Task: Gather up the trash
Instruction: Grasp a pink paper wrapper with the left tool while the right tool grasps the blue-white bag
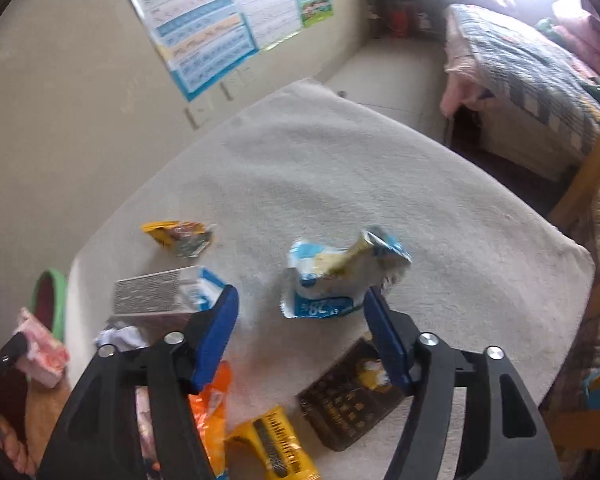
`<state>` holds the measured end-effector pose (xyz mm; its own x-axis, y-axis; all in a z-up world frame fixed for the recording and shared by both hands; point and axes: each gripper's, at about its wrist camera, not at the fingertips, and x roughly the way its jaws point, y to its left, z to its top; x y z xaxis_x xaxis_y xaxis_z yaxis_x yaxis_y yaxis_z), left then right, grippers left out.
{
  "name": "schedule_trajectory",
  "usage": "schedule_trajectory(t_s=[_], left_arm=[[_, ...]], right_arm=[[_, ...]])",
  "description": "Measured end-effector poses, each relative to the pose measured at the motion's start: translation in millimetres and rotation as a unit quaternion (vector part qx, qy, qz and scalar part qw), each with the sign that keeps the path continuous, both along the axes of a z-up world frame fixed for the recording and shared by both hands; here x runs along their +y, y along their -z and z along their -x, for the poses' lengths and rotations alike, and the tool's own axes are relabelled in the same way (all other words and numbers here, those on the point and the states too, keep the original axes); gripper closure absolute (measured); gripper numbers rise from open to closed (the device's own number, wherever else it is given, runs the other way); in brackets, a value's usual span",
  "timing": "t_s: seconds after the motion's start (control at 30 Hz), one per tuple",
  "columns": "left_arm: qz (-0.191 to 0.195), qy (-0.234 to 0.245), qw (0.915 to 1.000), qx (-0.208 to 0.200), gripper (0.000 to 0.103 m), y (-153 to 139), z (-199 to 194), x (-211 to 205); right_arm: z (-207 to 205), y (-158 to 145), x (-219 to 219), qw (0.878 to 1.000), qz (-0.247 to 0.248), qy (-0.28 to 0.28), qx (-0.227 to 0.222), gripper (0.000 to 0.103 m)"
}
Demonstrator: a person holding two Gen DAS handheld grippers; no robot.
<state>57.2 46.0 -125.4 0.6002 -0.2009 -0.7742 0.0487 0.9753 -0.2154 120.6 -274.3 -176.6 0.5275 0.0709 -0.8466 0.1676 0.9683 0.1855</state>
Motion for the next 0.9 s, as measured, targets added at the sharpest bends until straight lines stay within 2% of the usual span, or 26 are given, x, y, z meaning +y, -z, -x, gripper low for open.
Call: schedule_trajectory(t_s=[0.13,0.27,0.33,0.37,0.4,0.47,0.67,0.8,0.9], left_arm=[[0.003,-0.002,1.0,0.002,0.064,2,0,1],[0.002,0.003,1.0,0.004,0.064,2,1,-2],[0.003,0.004,1.0,0.003,0.064,-1,2,0],[0.001,0.003,1.0,0.0,0.064,-3,2,1],[-0.002,0.001,1.0,-0.003,0.064,-5,3,2],[-0.009,-0.002,0.9999,-0.011,0.064,-9,4,4],[-0.029,-0.007,0.9992,-0.025,0.064,-15,2,9],[-0.026,-0.015,0.9986,-0.043,0.064,-27,2,14],[-0.029,-0.02,0.9976,-0.059,0.064,-38,3,22]], right_arm=[[-15,14,-11,0.999,-0.014,0.04,0.021,0.032],[-38,36,-21,0.994,-0.063,0.069,0.055,0.032],[-44,44,-20,0.993,-0.064,0.067,0.069,0.048],[-44,42,-18,0.994,-0.056,0.064,0.061,0.048],[-42,37,-15,0.996,-0.049,0.06,0.05,0.056],[-34,26,-13,0.997,-0.051,0.054,0.025,0.059],[8,-42,5,0.995,-0.067,0.011,-0.07,0.059],[36,-79,28,0.991,-0.07,-0.022,-0.108,0.059],[44,-96,53,0.989,-0.068,-0.059,-0.12,0.059]])
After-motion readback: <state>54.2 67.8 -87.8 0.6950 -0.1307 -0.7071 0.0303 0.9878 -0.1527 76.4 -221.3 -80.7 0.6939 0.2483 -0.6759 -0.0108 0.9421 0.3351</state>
